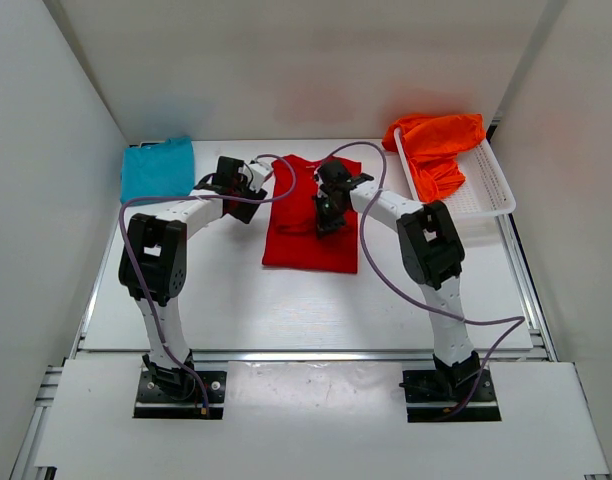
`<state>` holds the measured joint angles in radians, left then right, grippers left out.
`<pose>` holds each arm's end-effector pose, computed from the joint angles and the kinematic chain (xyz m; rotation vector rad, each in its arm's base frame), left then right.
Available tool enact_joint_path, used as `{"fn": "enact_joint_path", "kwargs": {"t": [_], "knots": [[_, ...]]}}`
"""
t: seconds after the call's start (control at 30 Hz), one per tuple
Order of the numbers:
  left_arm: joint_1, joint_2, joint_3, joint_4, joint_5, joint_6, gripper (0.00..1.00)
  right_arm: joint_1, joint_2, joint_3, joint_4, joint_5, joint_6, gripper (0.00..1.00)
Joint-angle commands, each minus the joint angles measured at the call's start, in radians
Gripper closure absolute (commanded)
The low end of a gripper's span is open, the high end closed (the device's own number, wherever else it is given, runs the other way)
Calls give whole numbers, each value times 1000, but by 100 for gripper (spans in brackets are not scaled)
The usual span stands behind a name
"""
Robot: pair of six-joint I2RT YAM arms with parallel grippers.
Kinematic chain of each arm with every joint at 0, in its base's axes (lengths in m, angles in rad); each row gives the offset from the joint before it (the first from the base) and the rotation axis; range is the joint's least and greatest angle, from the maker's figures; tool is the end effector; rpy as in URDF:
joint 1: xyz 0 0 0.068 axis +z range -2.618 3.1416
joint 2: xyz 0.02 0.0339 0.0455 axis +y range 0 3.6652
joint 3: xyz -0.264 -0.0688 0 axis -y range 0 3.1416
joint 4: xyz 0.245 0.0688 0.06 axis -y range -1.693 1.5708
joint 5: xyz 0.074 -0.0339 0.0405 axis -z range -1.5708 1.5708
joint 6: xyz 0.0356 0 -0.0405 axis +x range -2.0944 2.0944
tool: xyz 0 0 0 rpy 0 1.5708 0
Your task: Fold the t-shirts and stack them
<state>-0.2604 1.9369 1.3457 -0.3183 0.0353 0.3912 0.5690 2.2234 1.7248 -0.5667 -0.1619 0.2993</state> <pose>0.4042 -0.1090 0.1868 0.8078 2.3443 0.0119 0.3988 0.2619 0.1633 -0.4202 2.6754 0.4934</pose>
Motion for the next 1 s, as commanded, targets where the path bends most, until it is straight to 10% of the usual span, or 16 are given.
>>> {"fn": "enact_joint_path", "kwargs": {"t": [0.0,0.57,0.8,0.97], "knots": [[10,-55,9,-11,-3,-15,36,-35,38,88,-15,91,15,99],[-37,-62,127,-231,196,126,37,-112,104,360,7,162,1,97],[-75,-88,233,-502,497,361,46,-133,-47,259,-18,219,-49,96],[-176,-92,178,-559,411,476,46,-123,-175,112,4,194,-48,97]]}}
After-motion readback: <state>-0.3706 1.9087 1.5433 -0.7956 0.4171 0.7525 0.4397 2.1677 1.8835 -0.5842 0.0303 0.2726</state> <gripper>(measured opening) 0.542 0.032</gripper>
